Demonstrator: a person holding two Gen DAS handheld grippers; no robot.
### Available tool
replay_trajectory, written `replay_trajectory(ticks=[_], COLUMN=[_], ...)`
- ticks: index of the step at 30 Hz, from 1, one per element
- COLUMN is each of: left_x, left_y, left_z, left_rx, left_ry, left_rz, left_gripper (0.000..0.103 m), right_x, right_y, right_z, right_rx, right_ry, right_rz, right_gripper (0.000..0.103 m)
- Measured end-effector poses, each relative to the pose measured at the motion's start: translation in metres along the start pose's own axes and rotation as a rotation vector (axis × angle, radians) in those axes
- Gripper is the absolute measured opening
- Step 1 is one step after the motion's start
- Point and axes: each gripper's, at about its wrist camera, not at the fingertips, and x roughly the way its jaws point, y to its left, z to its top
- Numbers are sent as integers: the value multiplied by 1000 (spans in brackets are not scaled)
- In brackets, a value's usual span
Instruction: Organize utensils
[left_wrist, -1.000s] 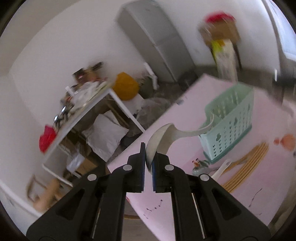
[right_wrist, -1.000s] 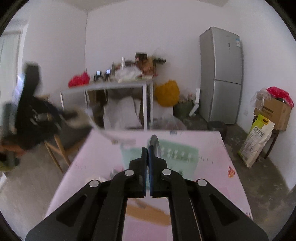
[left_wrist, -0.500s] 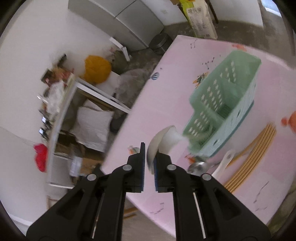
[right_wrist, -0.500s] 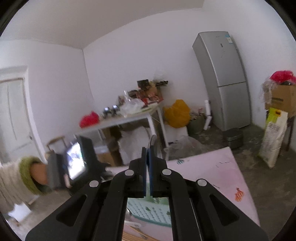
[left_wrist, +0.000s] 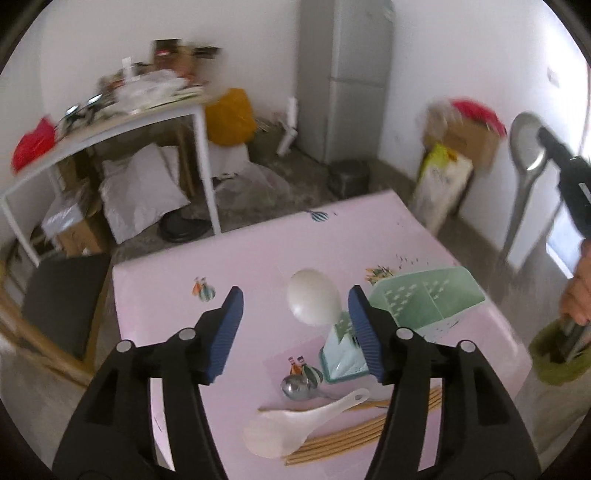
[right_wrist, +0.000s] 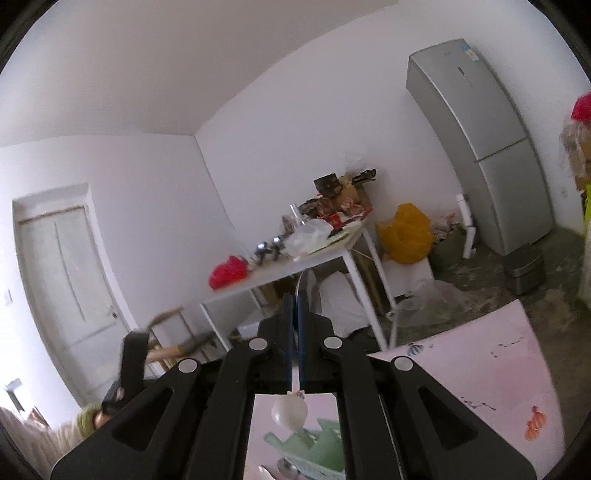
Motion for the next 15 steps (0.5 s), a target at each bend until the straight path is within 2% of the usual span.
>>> replay_trajectory(ticks=[6, 9, 15], left_x=[-18, -21, -19], left_y=[32, 49, 56], left_z=[-63, -97, -131], left_rx=[-184, -309, -398], left_ry=[-8, 10, 47], left_rz=[42, 39, 52], left_gripper=[57, 57, 57], right_x=[23, 33, 51], right_y=[-24, -32, -46], right_z=[-17, -26, -62], right_rx=[81, 98, 63], right_ry=[28, 32, 105], right_rz=[50, 78, 63], right_gripper=[2, 2, 2])
